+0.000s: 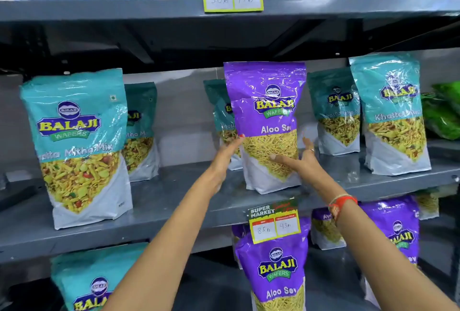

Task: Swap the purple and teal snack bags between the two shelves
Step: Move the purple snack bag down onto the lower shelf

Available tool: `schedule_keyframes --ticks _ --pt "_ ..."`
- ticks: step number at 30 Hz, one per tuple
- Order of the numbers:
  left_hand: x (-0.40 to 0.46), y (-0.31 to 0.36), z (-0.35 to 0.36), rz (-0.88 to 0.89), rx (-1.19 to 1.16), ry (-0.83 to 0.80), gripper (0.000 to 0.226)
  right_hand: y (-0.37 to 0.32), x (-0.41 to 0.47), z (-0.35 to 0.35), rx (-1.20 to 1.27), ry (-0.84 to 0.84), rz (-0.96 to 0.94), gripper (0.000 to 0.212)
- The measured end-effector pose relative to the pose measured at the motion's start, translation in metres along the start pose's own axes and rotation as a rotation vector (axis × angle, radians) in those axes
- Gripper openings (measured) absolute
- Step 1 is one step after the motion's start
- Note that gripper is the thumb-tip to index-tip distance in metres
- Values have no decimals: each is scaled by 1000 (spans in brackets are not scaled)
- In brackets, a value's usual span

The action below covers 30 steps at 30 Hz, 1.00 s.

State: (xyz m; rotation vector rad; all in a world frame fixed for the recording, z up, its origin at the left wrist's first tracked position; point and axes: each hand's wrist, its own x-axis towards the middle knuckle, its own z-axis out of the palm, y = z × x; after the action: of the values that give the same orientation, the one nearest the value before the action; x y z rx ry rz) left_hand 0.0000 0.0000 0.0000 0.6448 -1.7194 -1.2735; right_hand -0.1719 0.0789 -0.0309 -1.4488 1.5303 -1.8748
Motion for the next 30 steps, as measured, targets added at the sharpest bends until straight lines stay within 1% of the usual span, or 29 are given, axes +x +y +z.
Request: schedule_keyframes --ticks 1,2,3,4,5,8,9,10,13,16,18,20,24,26,28,30 --pt "0 -3 3 -77 -36 -71 61 -2 -1 0 105 -45 33 73" --pt "1 -9 5 -126 -57 -137 52 -1 0 -1 63 -60 60 62" --pt "1 -16 6 -134 -68 -167 41 -1 -1 -2 86 -47 71 49" --pt "3 -25 8 -120 -79 -161 35 4 2 -3 52 -14 74 42" --pt "2 -29 9 -91 -90 -154 35 3 0 -3 72 -1 87 46" --pt "-3 -32 11 -40 -57 -97 45 3 -1 -2 66 39 139 97" --pt "-4 -33 10 -31 -48 -79 46 4 -1 -1 57 53 138 105" --pt "-6 -33 9 -19 -41 -61 46 3 -3 1 28 71 142 109" --pt "-18 -30 2 6 -29 -29 45 1 -10 6 -38 111 150 110" --pt "-41 -21 -10 22 -31 -13 36 -10 -27 15 -64 105 135 101" --pt "-60 -14 -19 44 -18 4 36 -23 -41 23 -63 106 113 98" --pt "-82 -7 -28 65 3 36 39 -31 -56 32 -56 102 81 102" --pt "-129 -2 -45 125 30 92 32 -42 -94 52 -41 95 7 105" --pt "-155 -8 -55 162 52 120 28 -43 -117 62 -18 70 -21 104" --pt "-178 -21 -66 195 61 143 31 -38 -139 74 17 39 -30 101" --pt "-198 -42 -80 189 58 171 36 -27 -159 89 38 -1 -17 93"
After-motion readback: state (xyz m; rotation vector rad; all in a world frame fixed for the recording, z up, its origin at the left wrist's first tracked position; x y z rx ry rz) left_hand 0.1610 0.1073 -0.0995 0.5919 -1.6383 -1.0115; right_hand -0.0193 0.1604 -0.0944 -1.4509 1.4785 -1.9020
